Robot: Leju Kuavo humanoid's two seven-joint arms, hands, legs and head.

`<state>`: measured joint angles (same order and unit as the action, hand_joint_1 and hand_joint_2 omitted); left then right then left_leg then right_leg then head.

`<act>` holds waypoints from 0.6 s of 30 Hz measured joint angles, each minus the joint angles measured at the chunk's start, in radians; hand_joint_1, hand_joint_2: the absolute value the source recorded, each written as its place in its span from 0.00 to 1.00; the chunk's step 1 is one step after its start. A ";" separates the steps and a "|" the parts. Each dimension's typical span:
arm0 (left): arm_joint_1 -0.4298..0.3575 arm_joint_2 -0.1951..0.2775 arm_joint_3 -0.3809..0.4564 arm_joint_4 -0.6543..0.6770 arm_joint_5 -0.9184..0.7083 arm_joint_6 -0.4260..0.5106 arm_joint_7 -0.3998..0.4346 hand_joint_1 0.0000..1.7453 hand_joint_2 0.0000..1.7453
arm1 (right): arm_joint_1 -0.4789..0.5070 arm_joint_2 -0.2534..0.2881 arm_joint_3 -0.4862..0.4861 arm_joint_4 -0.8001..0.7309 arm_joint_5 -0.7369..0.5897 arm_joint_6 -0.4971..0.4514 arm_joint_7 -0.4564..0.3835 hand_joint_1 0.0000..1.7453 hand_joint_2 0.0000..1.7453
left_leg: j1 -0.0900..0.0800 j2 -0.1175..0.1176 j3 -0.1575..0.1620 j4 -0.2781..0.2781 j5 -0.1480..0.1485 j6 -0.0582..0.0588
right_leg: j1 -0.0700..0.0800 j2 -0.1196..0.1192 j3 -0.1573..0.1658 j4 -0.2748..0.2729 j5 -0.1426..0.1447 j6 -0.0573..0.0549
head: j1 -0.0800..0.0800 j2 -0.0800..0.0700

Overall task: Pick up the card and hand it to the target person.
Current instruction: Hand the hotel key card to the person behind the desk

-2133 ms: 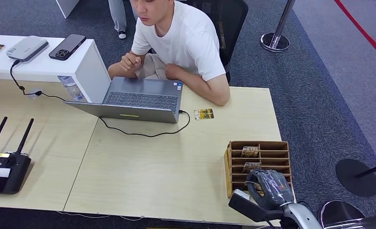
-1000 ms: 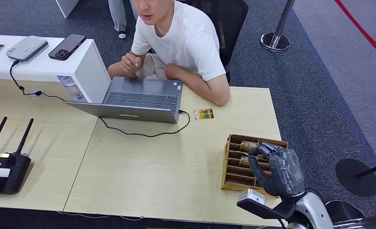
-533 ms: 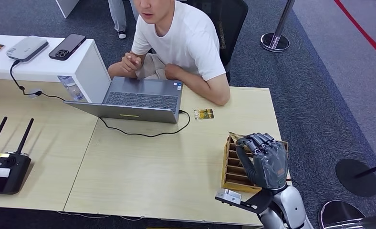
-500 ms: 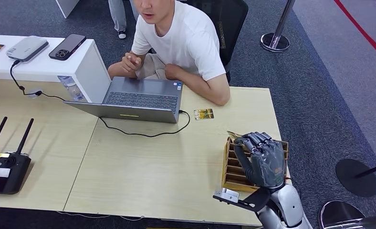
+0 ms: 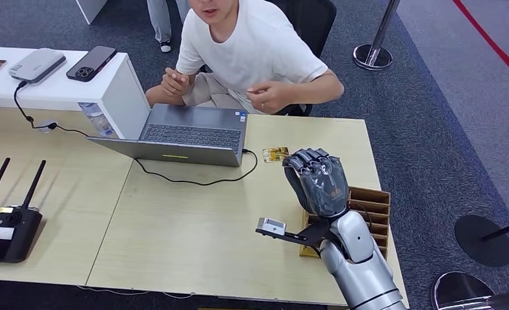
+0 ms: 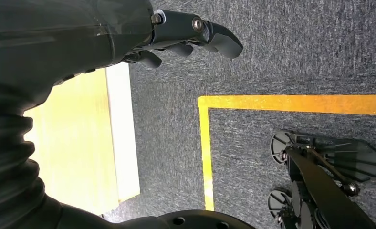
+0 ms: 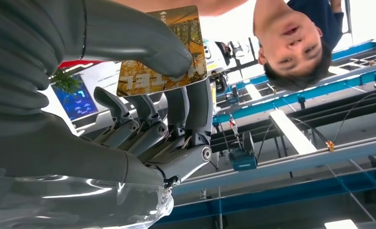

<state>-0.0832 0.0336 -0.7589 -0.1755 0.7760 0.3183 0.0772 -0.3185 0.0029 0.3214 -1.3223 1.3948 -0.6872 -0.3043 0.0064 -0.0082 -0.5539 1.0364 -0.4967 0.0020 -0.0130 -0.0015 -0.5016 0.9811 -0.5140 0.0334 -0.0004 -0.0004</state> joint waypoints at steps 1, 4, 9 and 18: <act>0.000 0.000 -0.002 0.000 -0.001 0.000 0.000 0.00 1.00 | -0.011 0.007 0.001 0.012 0.002 0.000 0.001 0.89 1.00 | 0.000 0.000 0.000 0.000 0.000 0.000 | 0.000 0.000 0.000 0.000 0.000 0.000 | 0.000 0.000; 0.000 0.000 -0.008 0.000 -0.002 -0.001 0.001 0.00 1.00 | -0.042 0.029 0.005 0.045 0.010 0.000 0.004 0.89 1.00 | 0.000 0.000 0.000 0.000 0.000 0.000 | 0.000 0.000 0.000 0.000 0.000 0.000 | 0.000 0.000; 0.000 0.000 -0.014 0.000 -0.002 -0.001 0.002 0.00 1.00 | -0.078 0.057 0.014 0.087 0.023 0.000 0.009 0.89 1.00 | 0.000 0.000 0.000 0.000 0.000 0.000 | 0.000 0.000 0.000 0.000 0.000 0.000 | 0.000 0.000; 0.000 0.001 -0.024 0.000 -0.011 -0.027 -0.003 0.00 1.00 | -0.117 0.079 0.015 0.126 0.028 0.000 0.022 0.00 0.00 | 0.000 0.000 0.000 0.000 0.000 0.000 | 0.000 0.000 0.000 0.000 0.000 0.000 | 0.000 0.000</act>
<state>-0.0837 0.0346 -0.7826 -0.1755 0.7650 0.2918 0.0744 -0.4357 0.0823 0.3361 -1.1966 1.4224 -0.6874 -0.2823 0.0064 -0.0083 -0.5540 1.0365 -0.4967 0.0020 -0.0130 -0.0016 -0.5017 0.9811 -0.5139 0.0334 -0.0004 -0.0004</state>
